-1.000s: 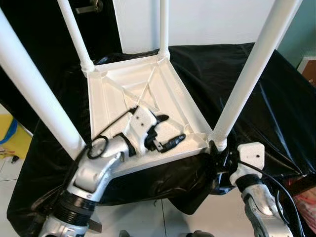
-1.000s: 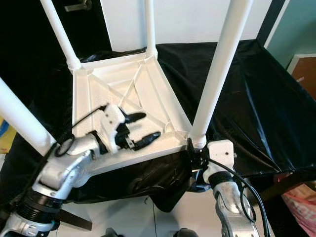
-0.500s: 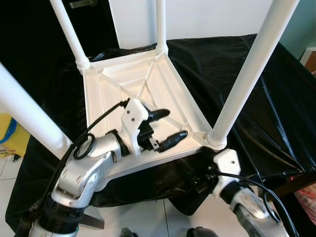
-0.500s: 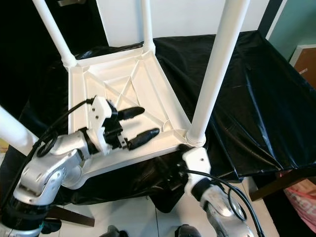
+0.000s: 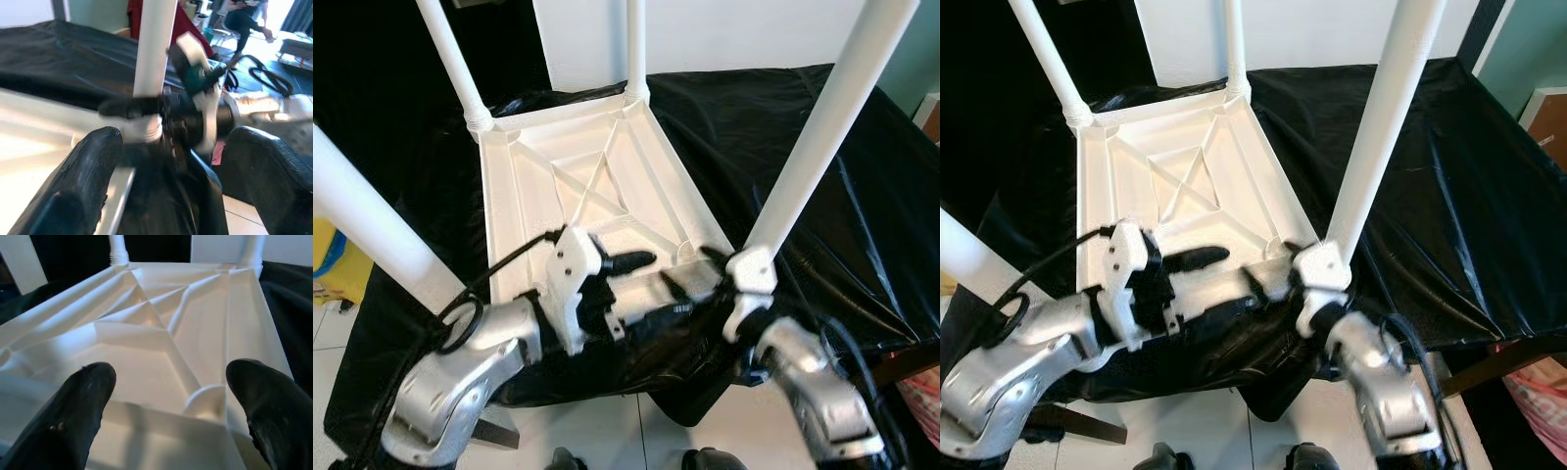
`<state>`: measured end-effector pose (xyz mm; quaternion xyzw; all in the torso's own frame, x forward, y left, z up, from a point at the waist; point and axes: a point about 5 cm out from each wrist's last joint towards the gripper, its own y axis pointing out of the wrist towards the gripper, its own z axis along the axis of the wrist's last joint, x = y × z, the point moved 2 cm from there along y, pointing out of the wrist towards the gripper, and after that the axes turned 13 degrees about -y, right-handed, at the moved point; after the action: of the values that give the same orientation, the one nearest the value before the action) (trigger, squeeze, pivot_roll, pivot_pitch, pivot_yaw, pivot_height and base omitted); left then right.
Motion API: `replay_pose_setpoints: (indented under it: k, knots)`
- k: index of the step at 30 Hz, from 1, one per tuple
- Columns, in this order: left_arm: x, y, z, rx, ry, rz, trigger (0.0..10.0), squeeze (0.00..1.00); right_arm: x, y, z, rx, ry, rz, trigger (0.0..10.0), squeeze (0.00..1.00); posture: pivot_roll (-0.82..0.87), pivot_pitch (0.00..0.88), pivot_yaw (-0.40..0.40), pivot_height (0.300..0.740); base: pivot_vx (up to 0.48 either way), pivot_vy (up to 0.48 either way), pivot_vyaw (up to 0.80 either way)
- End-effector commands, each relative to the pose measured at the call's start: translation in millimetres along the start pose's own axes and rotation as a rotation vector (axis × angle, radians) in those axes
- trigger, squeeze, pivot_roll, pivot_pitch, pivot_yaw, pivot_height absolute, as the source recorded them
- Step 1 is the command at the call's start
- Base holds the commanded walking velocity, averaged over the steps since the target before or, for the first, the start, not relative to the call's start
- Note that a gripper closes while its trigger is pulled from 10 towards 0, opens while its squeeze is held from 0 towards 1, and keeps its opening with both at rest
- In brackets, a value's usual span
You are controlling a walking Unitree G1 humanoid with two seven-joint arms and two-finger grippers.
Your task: Building children table
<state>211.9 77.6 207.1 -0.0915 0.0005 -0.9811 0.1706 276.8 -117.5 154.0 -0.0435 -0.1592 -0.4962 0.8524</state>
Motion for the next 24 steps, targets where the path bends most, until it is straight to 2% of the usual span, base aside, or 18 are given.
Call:
replay_pose_setpoints:
  k: [1,2,3,4,5,8,10,13,14,15,18,19,24]
  knots:
    - [-6.4,-5.4,2.9,0.015,0.003,0.099,10.0,0.0,1.0,-1.6,-4.8,-0.012,0.013,-0.008,10.0,0.0,-0.02,0.132,0.027,0.74,0.0,0.0,0.0]
    - [-10.3,-12.9,2.1,0.017,-0.006,0.128,10.0,0.0,5.7,-1.9,-5.0,-0.012,0.009,-0.02,10.0,0.0,-0.02,0.132,0.022,0.74,0.0,0.0,0.0]
    - [-10.3,-12.9,2.1,0.017,-0.006,0.128,10.0,0.0,5.7,-1.9,-5.0,-0.012,0.009,-0.02,10.0,0.0,-0.02,0.132,0.022,0.74,0.0,0.0,0.0]
    - [-14.7,-21.7,1.6,0.016,-0.019,0.153,10.0,0.0,11.9,-2.1,-5.6,-0.014,-0.001,-0.033,10.0,0.0,-0.01,0.134,0.007,0.74,0.0,0.0,0.0]
    - [-14.7,-21.7,1.6,0.016,-0.019,0.153,10.0,0.0,11.9,-2.1,-5.6,-0.014,-0.001,-0.033,10.0,0.0,-0.01,0.134,0.007,0.74,0.0,0.0,0.0]
    - [-40.3,-48.0,6.0,-0.022,-0.006,0.188,10.0,0.0,33.1,-0.2,-9.4,-0.023,-0.034,-0.075,10.0,0.0,-0.01,0.135,-0.009,0.74,0.0,0.0,0.0]
    - [-40.3,-48.0,6.0,-0.022,-0.006,0.188,10.0,0.0,33.1,-0.2,-9.4,-0.023,-0.034,-0.075,10.0,0.0,-0.01,0.135,-0.009,0.74,0.0,0.0,0.0]
    - [-64.5,-57.4,21.3,0.005,0.01,0.219,10.0,0.0,41.8,4.7,-8.7,-0.014,-0.055,-0.08,10.0,0.0,-0.02,0.141,-0.011,0.74,0.0,0.0,0.0]
    - [-64.5,-57.4,21.3,0.005,0.01,0.219,10.0,0.0,41.8,4.7,-8.7,-0.014,-0.055,-0.08,10.0,0.0,-0.02,0.141,-0.011,0.74,0.0,0.0,0.0]
    - [-72.2,-59.3,27.0,0.029,0.009,0.23,10.0,0.0,42.8,5.8,-7.6,-0.009,-0.058,-0.082,10.0,0.0,-0.03,0.145,-0.006,0.74,0.0,0.0,0.0]
    - [-80.1,-59.4,36.2,0.077,0.021,0.251,10.0,0.0,41.7,5.9,-6.5,-0.005,-0.061,-0.082,10.0,0.0,-0.04,0.15,0.002,0.74,0.0,0.0,0.0]
    - [-81.0,-57.7,44.1,0.13,0.043,0.27,10.0,0.0,38.8,4.3,-6.4,-0.004,-0.061,-0.079,10.0,0.0,-0.04,0.154,0.009,0.74,0.0,0.0,0.0]
    - [-78.6,-57.2,48.7,0.183,0.029,0.279,10.0,0.0,36.8,1.7,-7.7,-0.008,-0.059,-0.078,10.0,0.0,-0.05,0.156,0.01,0.74,0.0,0.0,0.0]
